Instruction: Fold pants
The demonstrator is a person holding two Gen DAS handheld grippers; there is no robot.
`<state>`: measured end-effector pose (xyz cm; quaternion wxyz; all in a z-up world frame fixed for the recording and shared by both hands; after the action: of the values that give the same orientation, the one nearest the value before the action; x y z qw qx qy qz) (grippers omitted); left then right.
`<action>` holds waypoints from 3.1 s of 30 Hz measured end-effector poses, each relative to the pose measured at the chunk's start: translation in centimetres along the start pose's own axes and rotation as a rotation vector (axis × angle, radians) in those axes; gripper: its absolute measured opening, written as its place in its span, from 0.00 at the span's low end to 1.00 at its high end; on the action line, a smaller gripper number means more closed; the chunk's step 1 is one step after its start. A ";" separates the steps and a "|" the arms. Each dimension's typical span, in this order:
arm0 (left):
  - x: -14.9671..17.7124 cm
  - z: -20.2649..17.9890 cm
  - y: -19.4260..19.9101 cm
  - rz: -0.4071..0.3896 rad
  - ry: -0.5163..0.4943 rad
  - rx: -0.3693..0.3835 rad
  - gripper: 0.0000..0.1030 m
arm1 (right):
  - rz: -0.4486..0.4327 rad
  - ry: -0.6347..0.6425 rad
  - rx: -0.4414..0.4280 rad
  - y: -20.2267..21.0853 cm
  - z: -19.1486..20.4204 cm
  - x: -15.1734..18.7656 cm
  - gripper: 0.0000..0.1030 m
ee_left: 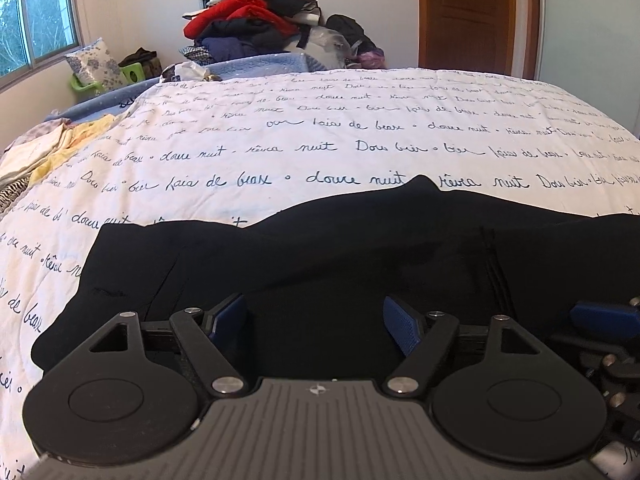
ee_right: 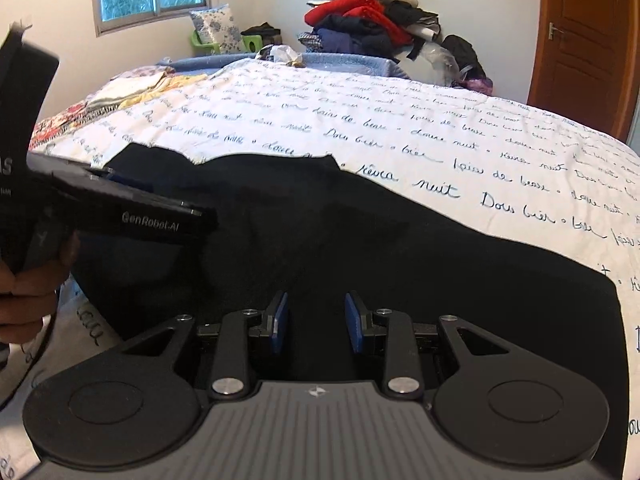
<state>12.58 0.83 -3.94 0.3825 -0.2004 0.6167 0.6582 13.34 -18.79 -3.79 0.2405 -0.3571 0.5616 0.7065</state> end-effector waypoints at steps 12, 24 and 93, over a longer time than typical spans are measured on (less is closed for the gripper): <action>0.4 1.2 0.0 0.008 0.023 -0.016 0.78 | -0.022 0.041 0.021 0.4 0.9 -0.7 0.30; 0.9 3.5 0.6 0.011 0.038 -0.061 0.79 | -0.044 0.165 -0.052 0.1 6.0 -2.1 0.30; 1.6 17.3 2.0 0.021 0.738 0.200 0.23 | 0.004 0.051 -0.367 -7.4 15.7 -6.8 0.12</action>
<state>13.64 18.06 -1.05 0.1455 -0.3791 0.7762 0.4823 19.45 -1.33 -1.36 0.1553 -0.4117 0.4298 0.7884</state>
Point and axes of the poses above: each gripper's, at about its wrist camera, not at the fingertips, and y roughly against the way its jaws point, z to its left, x to its underside, the point moved 5 cm from there along -y, roughly the way its jaws point, and after that the axes turned 3 degrees about -y, right-handed, at the moved point
